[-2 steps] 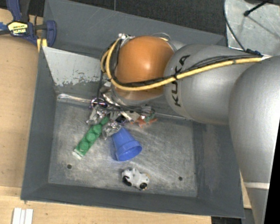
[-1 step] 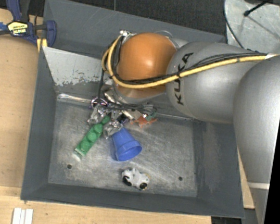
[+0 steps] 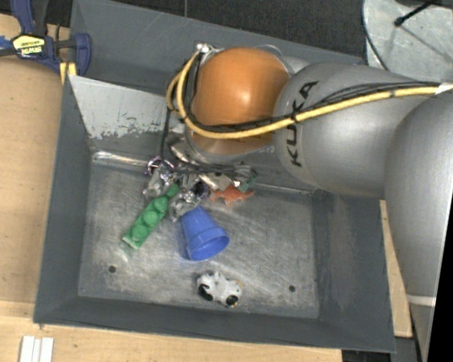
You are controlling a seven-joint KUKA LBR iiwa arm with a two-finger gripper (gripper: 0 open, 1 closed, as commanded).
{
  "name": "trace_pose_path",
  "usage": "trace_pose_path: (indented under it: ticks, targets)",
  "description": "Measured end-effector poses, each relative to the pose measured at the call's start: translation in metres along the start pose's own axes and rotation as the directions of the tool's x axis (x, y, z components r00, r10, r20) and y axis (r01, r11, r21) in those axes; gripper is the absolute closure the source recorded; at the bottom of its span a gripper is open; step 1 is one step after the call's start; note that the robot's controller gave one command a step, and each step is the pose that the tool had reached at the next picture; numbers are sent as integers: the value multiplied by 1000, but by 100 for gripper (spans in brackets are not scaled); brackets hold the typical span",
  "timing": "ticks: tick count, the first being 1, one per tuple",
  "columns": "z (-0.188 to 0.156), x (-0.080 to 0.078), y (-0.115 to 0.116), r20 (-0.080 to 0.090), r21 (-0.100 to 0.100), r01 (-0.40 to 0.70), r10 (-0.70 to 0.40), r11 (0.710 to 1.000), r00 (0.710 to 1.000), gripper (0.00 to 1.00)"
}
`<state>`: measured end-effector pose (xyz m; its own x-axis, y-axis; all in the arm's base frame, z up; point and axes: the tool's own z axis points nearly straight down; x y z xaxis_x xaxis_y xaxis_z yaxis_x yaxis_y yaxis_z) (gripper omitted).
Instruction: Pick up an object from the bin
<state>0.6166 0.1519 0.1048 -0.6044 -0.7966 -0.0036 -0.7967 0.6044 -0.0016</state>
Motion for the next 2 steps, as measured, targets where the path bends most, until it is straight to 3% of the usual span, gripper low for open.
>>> trace_pose_path:
  ticks: [2]
  targets:
    - [-21,0,0,0,1,-2,2,1000,1000,100]
